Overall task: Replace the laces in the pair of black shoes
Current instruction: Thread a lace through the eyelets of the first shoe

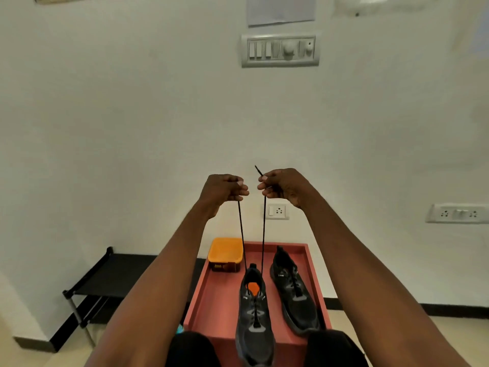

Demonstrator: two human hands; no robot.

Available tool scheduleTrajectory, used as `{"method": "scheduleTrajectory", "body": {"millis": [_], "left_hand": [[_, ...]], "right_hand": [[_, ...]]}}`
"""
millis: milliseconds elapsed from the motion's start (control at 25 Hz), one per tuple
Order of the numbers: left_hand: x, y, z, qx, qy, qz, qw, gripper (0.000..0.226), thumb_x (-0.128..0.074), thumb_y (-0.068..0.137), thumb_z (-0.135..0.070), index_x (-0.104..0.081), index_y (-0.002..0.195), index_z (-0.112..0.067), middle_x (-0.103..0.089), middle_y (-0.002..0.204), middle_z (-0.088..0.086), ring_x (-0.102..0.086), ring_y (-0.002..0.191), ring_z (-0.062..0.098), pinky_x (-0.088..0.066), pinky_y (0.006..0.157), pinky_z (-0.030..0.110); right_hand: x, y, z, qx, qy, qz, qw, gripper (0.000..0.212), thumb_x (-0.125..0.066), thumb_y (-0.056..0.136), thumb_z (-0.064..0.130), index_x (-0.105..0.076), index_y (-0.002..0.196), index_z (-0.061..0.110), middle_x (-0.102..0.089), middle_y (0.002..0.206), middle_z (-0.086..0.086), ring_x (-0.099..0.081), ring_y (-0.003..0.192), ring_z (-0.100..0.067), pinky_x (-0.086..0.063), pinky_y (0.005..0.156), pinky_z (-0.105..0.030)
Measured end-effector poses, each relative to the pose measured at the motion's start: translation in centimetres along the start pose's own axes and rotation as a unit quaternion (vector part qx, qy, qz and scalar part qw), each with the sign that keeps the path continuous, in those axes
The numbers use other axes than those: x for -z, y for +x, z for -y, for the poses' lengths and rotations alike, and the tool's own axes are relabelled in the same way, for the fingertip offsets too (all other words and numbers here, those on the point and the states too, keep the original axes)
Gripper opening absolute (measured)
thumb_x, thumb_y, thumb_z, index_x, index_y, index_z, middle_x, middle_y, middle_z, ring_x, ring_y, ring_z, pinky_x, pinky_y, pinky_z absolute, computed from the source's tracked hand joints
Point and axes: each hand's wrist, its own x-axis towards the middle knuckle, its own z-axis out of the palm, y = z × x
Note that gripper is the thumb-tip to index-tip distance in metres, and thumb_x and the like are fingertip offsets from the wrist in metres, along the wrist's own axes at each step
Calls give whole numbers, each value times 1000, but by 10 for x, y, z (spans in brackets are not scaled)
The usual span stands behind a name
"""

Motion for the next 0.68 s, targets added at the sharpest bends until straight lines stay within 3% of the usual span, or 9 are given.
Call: {"method": "scheduleTrajectory", "body": {"millis": [120,320,440,680], "left_hand": [[-8,10,-3,-34,104,-49,993,14,-71,90,-15,-74,99,-4,-71,77,9,-63,53,14,-46,47,24],[-21,17,-10,-60,95,-60,992,11,-73,88,-16,-76,87,-5,-66,65,4,-58,47,10,-48,48,21],[-24,19,-12,-81,92,-43,991,14,-70,91,-17,-77,79,-15,-63,62,1,-56,48,10,-47,48,22],[-20,22,-6,-97,78,-28,992,10,-69,91,-18,-79,93,-14,-73,76,4,-59,59,15,-52,58,28]], "right_hand": [[-5,7,9,45,-110,-66,991,12,-74,85,9,-76,94,1,-65,74,-5,-55,58,-15,-49,55,-24],[-13,10,20,85,-113,-55,988,7,-73,81,-4,-71,87,-4,-65,68,-8,-61,56,-17,-51,53,-24],[-17,10,20,84,-111,-53,989,4,-70,83,-5,-71,87,-5,-66,68,-10,-62,54,-17,-52,52,-24],[-26,9,19,70,-76,-62,993,6,-65,88,-7,-69,91,-10,-67,73,-18,-64,55,-18,-59,57,-26]]}}
